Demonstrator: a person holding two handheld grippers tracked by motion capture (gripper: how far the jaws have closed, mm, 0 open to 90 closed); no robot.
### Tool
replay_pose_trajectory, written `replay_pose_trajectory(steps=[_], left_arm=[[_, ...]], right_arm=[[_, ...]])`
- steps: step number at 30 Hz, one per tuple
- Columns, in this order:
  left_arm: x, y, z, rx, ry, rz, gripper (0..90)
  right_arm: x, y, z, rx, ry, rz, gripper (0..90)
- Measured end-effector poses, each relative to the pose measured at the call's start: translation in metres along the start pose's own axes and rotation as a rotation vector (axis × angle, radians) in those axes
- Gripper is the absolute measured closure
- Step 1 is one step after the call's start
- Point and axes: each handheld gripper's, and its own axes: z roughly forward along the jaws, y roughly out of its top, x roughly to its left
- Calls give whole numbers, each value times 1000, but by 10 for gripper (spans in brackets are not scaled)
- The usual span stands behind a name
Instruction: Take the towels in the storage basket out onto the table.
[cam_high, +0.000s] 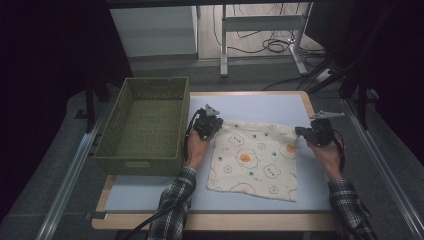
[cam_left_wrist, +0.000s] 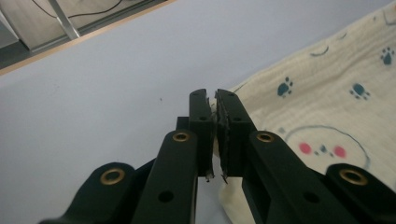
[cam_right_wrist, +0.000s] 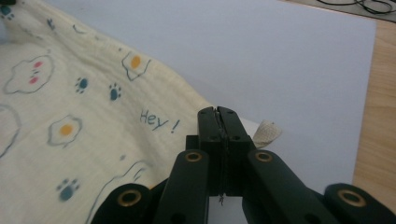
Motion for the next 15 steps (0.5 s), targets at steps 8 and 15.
replay_pose_trajectory(steps=[8,15], left_arm=[[-18,-18,-26,-39,-22,1,853],[-40,-33,-38,-50,-71,57,852]], right_arm=[[18,-17,-26,-16,43,-30,895],[33,-40,-45,-27,66,-41,895]])
